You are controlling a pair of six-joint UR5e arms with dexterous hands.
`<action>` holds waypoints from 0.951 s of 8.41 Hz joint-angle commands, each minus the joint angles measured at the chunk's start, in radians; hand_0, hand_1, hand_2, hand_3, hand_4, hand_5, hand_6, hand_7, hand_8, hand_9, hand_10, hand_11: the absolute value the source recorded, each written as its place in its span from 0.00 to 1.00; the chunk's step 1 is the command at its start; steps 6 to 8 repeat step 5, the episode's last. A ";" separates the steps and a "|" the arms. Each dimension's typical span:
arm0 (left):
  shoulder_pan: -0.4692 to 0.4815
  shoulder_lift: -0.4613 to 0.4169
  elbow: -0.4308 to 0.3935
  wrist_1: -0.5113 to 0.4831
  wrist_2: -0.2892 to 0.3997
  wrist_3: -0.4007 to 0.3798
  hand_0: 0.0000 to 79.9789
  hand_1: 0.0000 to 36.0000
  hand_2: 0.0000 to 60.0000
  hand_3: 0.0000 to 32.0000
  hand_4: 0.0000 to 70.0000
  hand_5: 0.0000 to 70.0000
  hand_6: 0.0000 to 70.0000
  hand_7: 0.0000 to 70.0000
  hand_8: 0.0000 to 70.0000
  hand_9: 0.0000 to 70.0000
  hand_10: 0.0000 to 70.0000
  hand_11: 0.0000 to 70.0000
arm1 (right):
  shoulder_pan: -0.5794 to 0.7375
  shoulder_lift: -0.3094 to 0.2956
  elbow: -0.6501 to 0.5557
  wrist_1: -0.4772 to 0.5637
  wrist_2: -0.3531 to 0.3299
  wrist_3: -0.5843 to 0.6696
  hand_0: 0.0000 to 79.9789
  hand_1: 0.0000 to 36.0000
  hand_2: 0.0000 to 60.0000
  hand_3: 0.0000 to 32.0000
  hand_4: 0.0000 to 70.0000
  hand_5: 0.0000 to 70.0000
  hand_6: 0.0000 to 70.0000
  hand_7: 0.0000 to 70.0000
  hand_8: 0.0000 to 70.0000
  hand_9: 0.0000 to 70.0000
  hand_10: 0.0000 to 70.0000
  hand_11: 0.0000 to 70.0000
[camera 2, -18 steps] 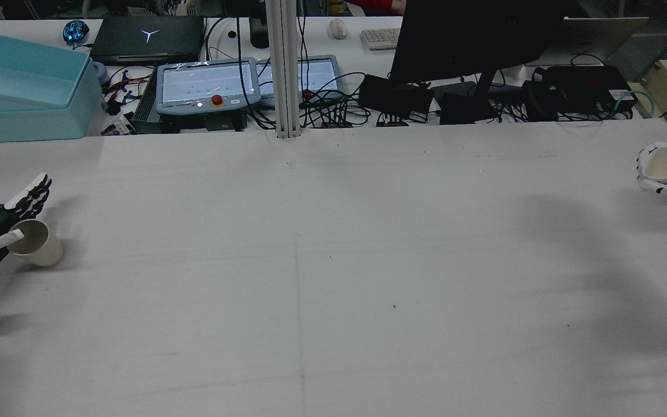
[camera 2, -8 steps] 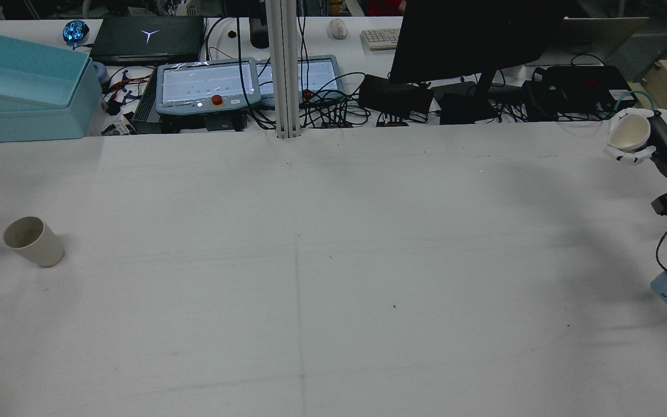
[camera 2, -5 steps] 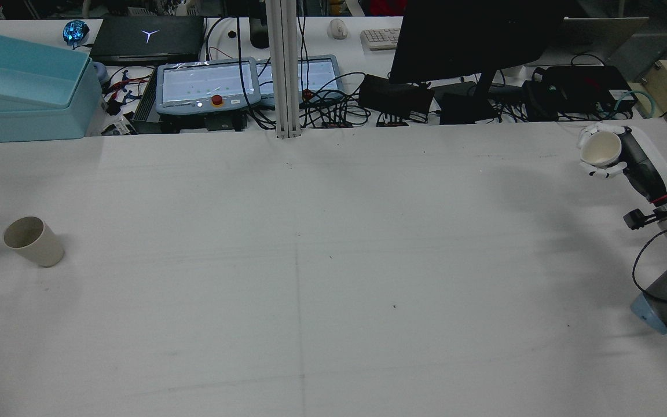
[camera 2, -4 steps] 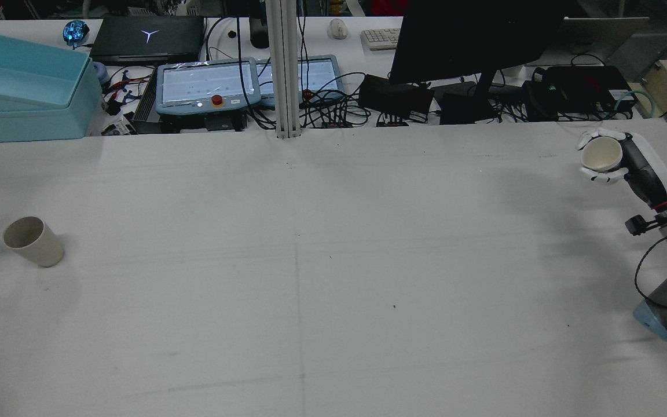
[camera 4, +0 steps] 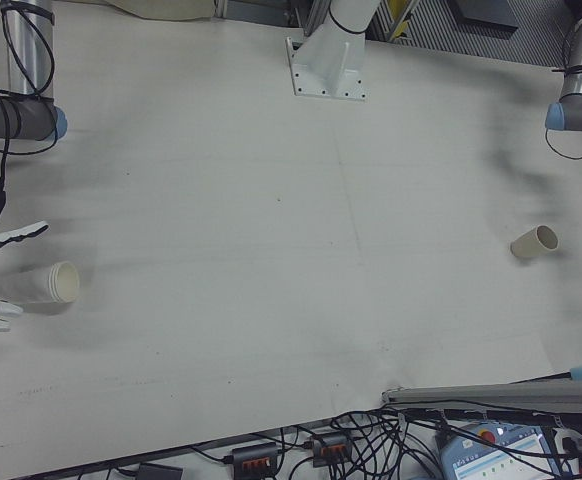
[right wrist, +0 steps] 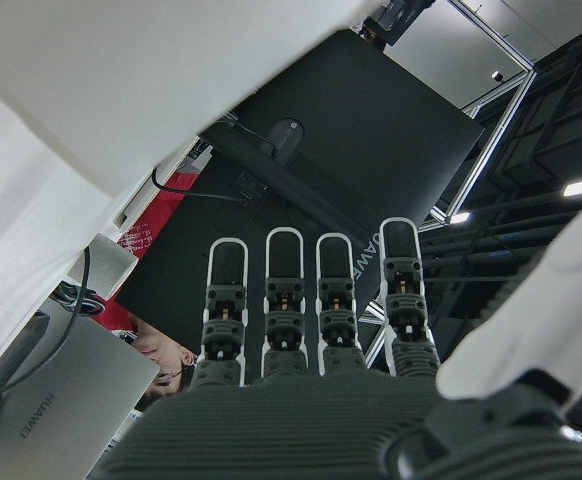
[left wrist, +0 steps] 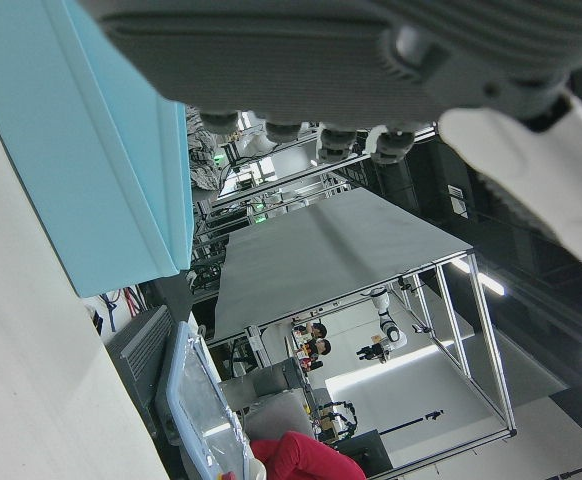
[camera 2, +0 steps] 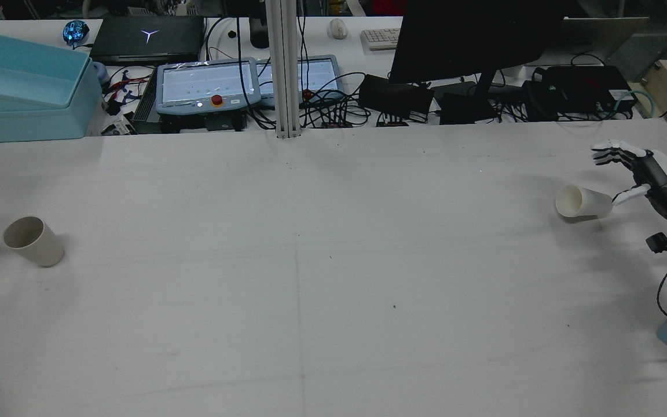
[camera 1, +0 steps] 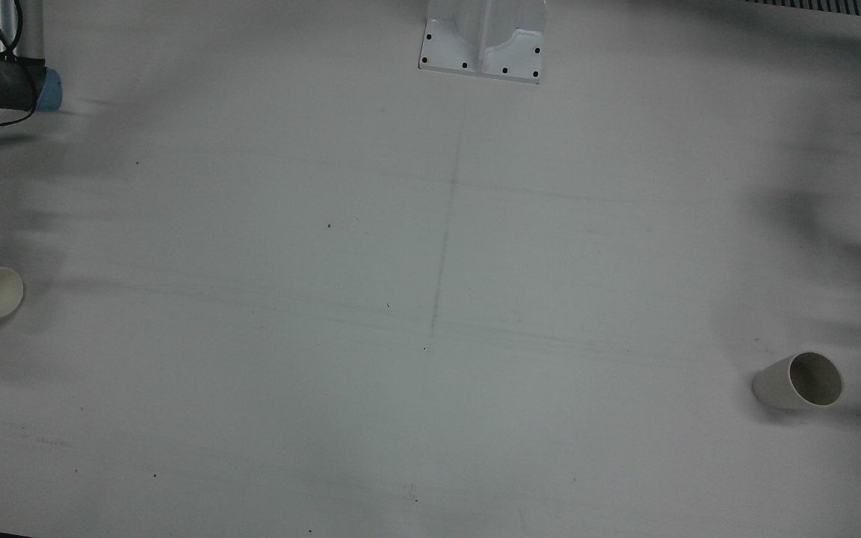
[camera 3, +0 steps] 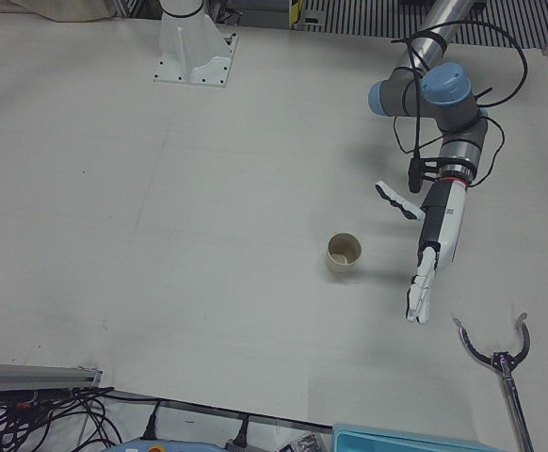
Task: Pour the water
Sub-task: 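Lower the right hand's cup onto the table and open the hand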
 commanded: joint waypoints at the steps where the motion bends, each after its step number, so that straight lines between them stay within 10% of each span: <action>1: 0.004 0.000 -0.001 0.003 0.000 0.000 0.32 0.00 0.00 0.22 0.14 0.00 0.03 0.11 0.01 0.00 0.00 0.00 | 0.001 -0.021 0.001 0.004 -0.001 0.008 0.39 0.00 0.00 0.00 0.43 0.08 0.20 0.22 0.22 0.24 0.12 0.16; 5: -0.003 0.000 -0.056 0.043 0.002 -0.002 0.29 0.00 0.00 0.26 0.13 0.00 0.02 0.10 0.02 0.00 0.00 0.00 | 0.005 -0.079 0.001 -0.011 -0.005 0.343 0.39 0.00 0.00 0.00 0.37 0.00 0.14 0.16 0.14 0.14 0.05 0.07; 8: -0.003 0.000 -0.056 0.043 0.002 -0.002 0.29 0.00 0.00 0.26 0.13 0.00 0.02 0.10 0.02 0.00 0.00 0.00 | 0.005 -0.079 0.001 -0.011 -0.005 0.343 0.39 0.00 0.00 0.00 0.37 0.00 0.14 0.16 0.14 0.14 0.05 0.07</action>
